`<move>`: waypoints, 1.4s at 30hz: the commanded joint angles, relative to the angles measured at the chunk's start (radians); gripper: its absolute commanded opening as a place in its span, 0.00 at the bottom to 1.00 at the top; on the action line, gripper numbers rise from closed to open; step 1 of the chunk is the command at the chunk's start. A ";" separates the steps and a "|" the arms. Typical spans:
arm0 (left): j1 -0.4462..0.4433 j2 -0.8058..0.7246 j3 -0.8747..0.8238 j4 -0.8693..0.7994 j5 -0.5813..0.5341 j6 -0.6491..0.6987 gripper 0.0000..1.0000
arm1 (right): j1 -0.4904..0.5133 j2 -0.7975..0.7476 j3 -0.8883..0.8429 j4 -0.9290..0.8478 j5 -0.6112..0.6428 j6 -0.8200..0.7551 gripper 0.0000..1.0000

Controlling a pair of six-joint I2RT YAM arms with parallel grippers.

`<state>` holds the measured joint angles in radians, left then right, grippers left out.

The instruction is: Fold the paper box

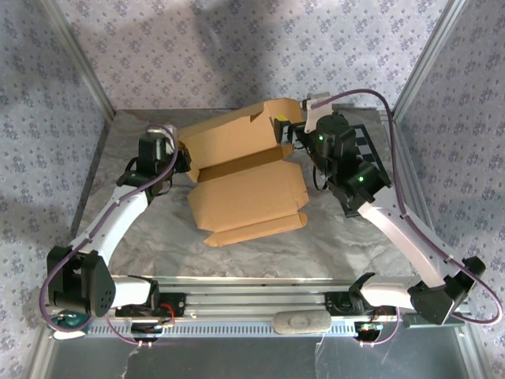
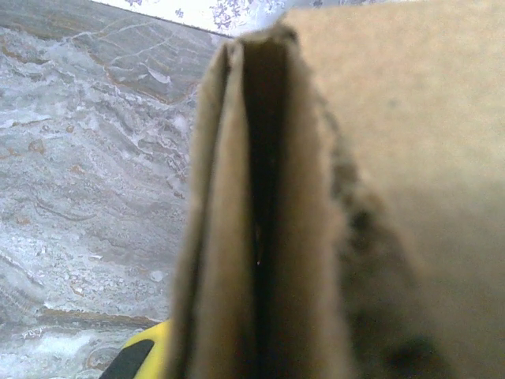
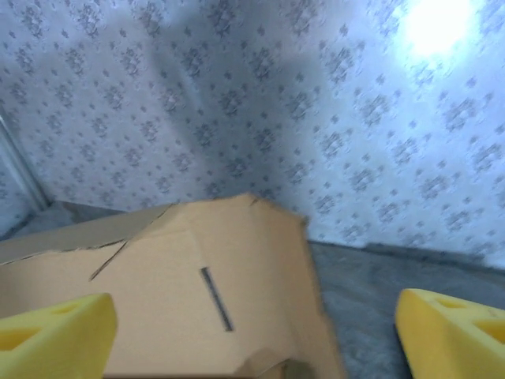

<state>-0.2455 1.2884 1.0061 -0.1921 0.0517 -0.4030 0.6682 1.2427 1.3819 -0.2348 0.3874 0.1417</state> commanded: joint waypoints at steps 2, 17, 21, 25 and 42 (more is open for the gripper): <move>-0.013 -0.011 0.058 -0.016 -0.028 -0.026 0.00 | 0.046 0.000 -0.058 0.014 -0.044 0.168 0.89; -0.038 -0.010 0.083 -0.063 -0.054 -0.024 0.00 | 0.017 0.167 -0.025 0.152 -0.325 0.281 0.78; -0.039 -0.012 0.088 -0.066 -0.049 -0.020 0.00 | -0.026 0.195 -0.015 0.165 -0.342 0.286 0.74; -0.040 -0.011 0.083 -0.062 -0.050 -0.019 0.00 | -0.045 0.228 0.032 0.146 -0.362 0.284 0.73; -0.040 -0.005 0.093 -0.061 -0.050 -0.018 0.00 | -0.051 0.233 0.098 -0.061 -0.113 0.183 0.32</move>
<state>-0.2779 1.2884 1.0523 -0.2665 0.0059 -0.4118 0.6193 1.4998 1.4631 -0.2676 0.2367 0.3645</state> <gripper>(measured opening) 0.090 0.329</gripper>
